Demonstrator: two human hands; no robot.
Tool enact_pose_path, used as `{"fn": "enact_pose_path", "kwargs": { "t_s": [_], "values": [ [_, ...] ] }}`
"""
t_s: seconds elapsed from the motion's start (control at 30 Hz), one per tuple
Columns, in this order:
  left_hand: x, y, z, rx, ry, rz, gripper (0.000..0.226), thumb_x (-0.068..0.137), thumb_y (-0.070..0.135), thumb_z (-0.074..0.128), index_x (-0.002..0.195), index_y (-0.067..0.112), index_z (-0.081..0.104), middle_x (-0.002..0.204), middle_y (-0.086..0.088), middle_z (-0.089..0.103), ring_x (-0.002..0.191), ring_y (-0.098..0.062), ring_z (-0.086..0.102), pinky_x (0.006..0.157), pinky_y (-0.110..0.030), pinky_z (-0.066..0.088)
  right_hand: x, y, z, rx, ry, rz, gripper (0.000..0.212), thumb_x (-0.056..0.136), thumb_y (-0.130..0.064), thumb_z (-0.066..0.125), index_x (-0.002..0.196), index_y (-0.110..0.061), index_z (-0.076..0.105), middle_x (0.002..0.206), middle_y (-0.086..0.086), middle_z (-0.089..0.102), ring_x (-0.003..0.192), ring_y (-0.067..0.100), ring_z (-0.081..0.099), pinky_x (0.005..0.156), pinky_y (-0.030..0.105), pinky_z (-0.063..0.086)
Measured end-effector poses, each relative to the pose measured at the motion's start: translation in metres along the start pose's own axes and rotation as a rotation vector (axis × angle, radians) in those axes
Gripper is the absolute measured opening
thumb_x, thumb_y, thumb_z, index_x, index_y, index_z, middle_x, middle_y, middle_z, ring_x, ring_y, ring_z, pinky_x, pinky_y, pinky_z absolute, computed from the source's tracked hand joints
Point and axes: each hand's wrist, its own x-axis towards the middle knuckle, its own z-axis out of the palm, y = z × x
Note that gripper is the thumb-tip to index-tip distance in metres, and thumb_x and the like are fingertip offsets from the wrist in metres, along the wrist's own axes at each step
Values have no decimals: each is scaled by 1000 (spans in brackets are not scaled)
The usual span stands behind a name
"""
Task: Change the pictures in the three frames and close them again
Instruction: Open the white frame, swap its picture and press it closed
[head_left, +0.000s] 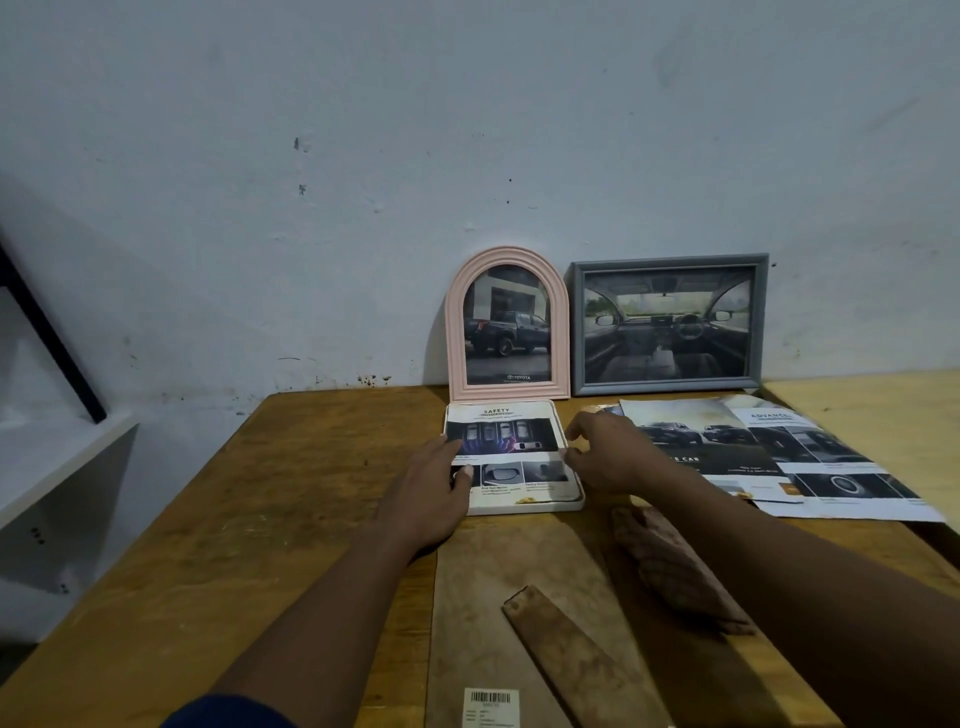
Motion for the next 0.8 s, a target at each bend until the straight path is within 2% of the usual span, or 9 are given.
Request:
{"fn": "enact_pose_path", "kwargs": {
  "t_s": [0.13, 0.27, 0.4, 0.5, 0.63, 0.8],
  "values": [
    [-8, 5, 2, 55, 4, 35, 50, 105, 34, 47, 152, 17, 43, 159, -2, 38, 143, -19, 35, 114, -35, 32, -13, 17, -16, -28, -112, 12, 36, 89, -34, 65, 123, -21, 62, 124, 4, 63, 106, 20, 59, 91, 36, 55],
    [-8, 7, 3, 87, -27, -10, 55, 106, 39, 43, 156, 18, 36, 163, -3, 32, 147, -20, 31, 118, -38, 32, -23, 22, -16, -41, -210, 14, 34, 91, -35, 65, 123, -22, 62, 122, 2, 63, 106, 19, 60, 92, 36, 55],
    [-10, 9, 0, 96, -71, -27, 62, 107, 45, 39, 162, 20, 21, 168, -2, 21, 152, -21, 23, 121, -40, 28, -25, 21, -12, -68, -202, -8, 33, 89, -35, 64, 120, -23, 63, 121, 2, 66, 106, 20, 61, 93, 41, 55],
    [-13, 10, 1, 110, -63, -8, 62, 108, 46, 34, 162, 22, 18, 170, -1, 14, 154, -22, 18, 122, -40, 25, -25, 20, -12, -64, -205, -6, 33, 88, -35, 63, 119, -24, 63, 121, 3, 66, 106, 21, 61, 92, 41, 55],
    [-13, 10, 4, 121, -61, -22, 60, 108, 46, 34, 161, 21, 22, 167, -2, 24, 152, -22, 24, 121, -42, 29, -25, 22, -13, -58, -221, -11, 33, 88, -36, 64, 119, -24, 63, 120, 3, 66, 104, 20, 61, 91, 40, 56],
    [-13, 13, 2, 116, -67, -27, 61, 107, 47, 35, 161, 21, 21, 167, -3, 24, 152, -22, 26, 121, -42, 30, -29, 19, -9, -60, -179, -38, 32, 88, -36, 65, 117, -24, 64, 119, 2, 66, 104, 20, 61, 91, 40, 55]
  ]
}}
